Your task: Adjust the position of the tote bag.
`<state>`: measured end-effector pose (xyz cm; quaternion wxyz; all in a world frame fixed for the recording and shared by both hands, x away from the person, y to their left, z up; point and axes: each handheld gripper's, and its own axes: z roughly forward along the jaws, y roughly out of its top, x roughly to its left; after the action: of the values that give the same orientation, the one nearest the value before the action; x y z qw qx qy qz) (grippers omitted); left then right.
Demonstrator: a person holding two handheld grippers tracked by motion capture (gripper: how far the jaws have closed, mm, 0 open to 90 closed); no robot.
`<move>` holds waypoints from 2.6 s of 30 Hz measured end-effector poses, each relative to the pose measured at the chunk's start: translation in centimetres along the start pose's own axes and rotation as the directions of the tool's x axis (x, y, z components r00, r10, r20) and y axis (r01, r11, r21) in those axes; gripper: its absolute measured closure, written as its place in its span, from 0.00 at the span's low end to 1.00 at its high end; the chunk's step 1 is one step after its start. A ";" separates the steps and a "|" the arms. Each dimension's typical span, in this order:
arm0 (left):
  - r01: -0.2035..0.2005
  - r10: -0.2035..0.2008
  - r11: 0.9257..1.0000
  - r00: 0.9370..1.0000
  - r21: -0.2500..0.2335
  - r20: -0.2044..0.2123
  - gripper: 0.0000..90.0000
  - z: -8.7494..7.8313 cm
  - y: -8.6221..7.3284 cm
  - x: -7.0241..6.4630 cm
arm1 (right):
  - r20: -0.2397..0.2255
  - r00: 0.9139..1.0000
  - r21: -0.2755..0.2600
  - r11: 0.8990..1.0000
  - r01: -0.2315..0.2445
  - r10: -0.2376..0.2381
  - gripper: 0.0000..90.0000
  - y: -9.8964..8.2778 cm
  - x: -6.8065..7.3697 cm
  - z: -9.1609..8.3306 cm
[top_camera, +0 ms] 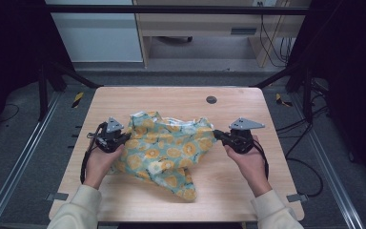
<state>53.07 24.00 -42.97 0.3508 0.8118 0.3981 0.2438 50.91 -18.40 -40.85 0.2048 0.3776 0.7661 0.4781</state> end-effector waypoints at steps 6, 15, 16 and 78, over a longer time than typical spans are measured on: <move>0.006 -0.006 1.000 1.000 -0.015 0.006 1.00 -0.7 -0.4 0.2 | 0.004 1.000 0.003 1.000 0.008 -0.008 1.00 0.0 0.0 0.0; 0.002 -0.003 0.997 1.000 -0.079 -0.011 1.00 -2.3 -0.4 -0.1 | 0.023 0.999 -0.012 1.000 0.023 -0.023 1.00 0.3 0.3 -0.5; -0.001 0.000 0.996 1.000 -0.086 -0.014 1.00 -2.5 -0.3 -0.1 | 0.027 0.999 -0.016 1.000 0.027 -0.027 1.00 0.4 0.4 -0.7; -0.085 0.068 0.946 0.996 -0.314 -0.065 1.00 -8.2 -3.7 -3.7 | 0.036 0.994 -0.147 0.983 0.107 -0.103 1.00 -0.5 2.9 -5.4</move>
<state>43.65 25.66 -41.05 0.4559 0.7532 0.3312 0.3393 45.21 -19.41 -38.66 0.2683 0.3271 0.7441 0.5170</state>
